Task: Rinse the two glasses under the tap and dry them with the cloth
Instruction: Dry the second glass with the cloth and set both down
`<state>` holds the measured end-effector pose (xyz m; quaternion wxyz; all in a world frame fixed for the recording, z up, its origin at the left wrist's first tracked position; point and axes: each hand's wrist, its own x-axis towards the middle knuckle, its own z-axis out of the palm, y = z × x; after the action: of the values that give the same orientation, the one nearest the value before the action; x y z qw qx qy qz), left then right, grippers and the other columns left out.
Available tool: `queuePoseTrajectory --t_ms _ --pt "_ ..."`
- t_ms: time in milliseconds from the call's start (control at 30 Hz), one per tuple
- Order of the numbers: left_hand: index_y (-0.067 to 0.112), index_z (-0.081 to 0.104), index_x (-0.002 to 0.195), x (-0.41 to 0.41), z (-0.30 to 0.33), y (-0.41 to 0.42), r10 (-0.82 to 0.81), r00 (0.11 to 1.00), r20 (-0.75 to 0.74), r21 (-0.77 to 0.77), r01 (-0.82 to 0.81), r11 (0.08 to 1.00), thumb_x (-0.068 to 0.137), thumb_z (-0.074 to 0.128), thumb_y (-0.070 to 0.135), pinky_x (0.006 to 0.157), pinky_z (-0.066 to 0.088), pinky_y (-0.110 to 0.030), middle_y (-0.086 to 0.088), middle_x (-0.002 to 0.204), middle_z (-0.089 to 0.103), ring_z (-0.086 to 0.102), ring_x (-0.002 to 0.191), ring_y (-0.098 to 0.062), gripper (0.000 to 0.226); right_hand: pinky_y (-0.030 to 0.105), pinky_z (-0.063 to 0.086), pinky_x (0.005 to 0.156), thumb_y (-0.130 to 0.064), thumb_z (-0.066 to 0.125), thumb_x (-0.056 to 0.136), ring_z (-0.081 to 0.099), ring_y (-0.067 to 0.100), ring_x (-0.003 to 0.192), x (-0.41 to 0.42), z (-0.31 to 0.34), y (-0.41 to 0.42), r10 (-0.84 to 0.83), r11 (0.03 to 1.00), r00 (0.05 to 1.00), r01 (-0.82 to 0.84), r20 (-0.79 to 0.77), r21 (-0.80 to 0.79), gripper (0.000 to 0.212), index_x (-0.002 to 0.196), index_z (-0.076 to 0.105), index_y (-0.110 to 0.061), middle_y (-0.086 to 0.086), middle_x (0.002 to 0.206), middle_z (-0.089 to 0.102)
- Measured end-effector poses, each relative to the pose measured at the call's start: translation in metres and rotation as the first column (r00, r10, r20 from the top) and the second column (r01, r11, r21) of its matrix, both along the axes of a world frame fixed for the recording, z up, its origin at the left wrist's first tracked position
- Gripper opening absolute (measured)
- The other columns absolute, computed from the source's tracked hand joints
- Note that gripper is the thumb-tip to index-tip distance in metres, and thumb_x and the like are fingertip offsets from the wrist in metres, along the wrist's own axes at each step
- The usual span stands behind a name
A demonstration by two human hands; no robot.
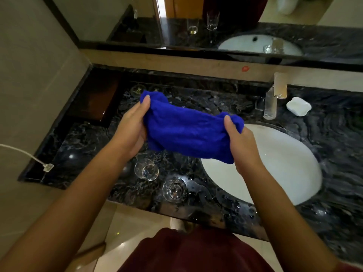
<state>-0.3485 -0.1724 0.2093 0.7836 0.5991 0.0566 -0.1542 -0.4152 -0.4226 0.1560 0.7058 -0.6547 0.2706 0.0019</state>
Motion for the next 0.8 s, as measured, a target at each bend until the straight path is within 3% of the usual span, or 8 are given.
queuePoseTrajectory --t_ms 100,167,267,367,467,600,700,800 --pt "0.014 0.068 0.126 0.008 -0.019 -0.001 0.035 0.997 -0.075 -0.042 -0.038 0.998 0.109 0.049 0.034 0.105 0.055 -0.042 -0.009 0.129 0.074 0.068 0.124 -0.023 0.033 0.029 0.052 0.067 -0.064 0.056 0.099 0.073 0.006 0.075 0.007 -0.005 -0.006 0.082 0.988 0.996 -0.085 -0.024 -0.126 0.043 0.084 0.074 -0.028 -0.020 0.079 0.076" --pt "0.013 0.070 0.123 0.011 -0.031 0.003 0.070 0.992 -0.102 -0.021 -0.072 0.997 0.108 0.052 0.031 0.101 0.057 -0.039 -0.009 0.124 0.076 0.071 0.119 -0.021 0.029 0.029 0.054 0.070 -0.062 0.060 0.098 0.075 0.009 0.080 0.011 -0.011 -0.007 0.119 0.989 0.992 -0.123 -0.052 -0.080 0.040 0.084 0.076 -0.029 -0.019 0.081 0.078" --pt "0.016 0.073 0.108 0.013 -0.047 0.014 0.134 0.988 -0.079 0.119 -0.124 0.985 0.108 0.054 0.029 0.080 0.060 -0.030 -0.001 0.101 0.081 0.076 0.096 -0.013 0.023 0.033 0.059 0.076 -0.062 0.066 0.093 0.078 0.009 0.083 0.015 -0.020 -0.003 0.178 0.984 0.983 -0.177 -0.049 0.022 0.033 0.086 0.081 -0.034 -0.010 0.091 0.082" --pt "0.019 0.074 0.107 0.023 -0.060 0.025 0.173 0.985 -0.013 0.247 -0.165 0.955 0.109 0.052 0.030 0.092 0.051 -0.035 0.004 0.100 0.077 0.069 0.097 -0.013 0.024 0.036 0.064 0.079 -0.067 0.074 0.079 0.079 0.019 0.090 0.023 -0.027 0.005 0.201 0.978 0.980 -0.199 -0.016 0.070 0.044 0.093 0.080 -0.026 0.001 0.097 0.082" --pt "0.011 0.074 0.110 0.042 -0.070 0.034 0.175 0.985 0.000 0.253 -0.169 0.953 0.110 0.049 0.026 0.108 0.049 -0.038 -0.002 0.109 0.079 0.071 0.108 -0.015 0.029 0.029 0.062 0.072 -0.051 0.082 0.083 0.079 0.021 0.091 0.038 -0.037 0.011 0.193 0.978 0.981 -0.191 -0.009 0.086 0.039 0.097 0.076 -0.016 0.005 0.098 0.082" --pt "0.016 0.071 0.093 0.068 -0.085 0.047 0.173 0.983 -0.067 0.274 -0.149 0.950 0.107 0.056 0.026 0.098 0.050 -0.042 -0.002 0.090 0.069 0.065 0.092 -0.016 0.023 0.015 0.055 0.064 -0.041 0.080 0.090 0.076 0.007 0.078 0.051 -0.057 0.022 0.174 0.984 0.983 -0.176 -0.058 -0.018 0.024 0.088 0.073 -0.018 -0.006 0.082 0.080" --pt "0.013 0.070 0.096 0.087 -0.102 0.059 0.117 0.975 -0.191 0.293 -0.057 0.955 0.105 0.060 0.027 0.097 0.055 -0.042 -0.005 0.097 0.071 0.067 0.099 -0.018 0.020 0.022 0.060 0.077 -0.034 0.079 0.092 0.077 0.012 0.098 0.055 -0.074 0.032 0.111 0.993 0.989 -0.107 -0.094 0.047 0.021 0.107 0.074 -0.020 -0.006 0.101 0.082" --pt "0.009 0.071 0.106 0.097 -0.126 0.085 0.039 0.944 -0.327 0.263 0.051 0.964 0.104 0.062 0.023 0.087 0.062 -0.038 -0.010 0.108 0.075 0.070 0.105 -0.021 0.017 0.037 0.058 0.098 -0.021 0.079 0.092 0.072 0.020 0.115 0.051 -0.094 0.040 0.129 0.986 0.980 -0.110 -0.155 0.126 0.038 0.128 0.069 -0.015 0.004 0.124 0.076"
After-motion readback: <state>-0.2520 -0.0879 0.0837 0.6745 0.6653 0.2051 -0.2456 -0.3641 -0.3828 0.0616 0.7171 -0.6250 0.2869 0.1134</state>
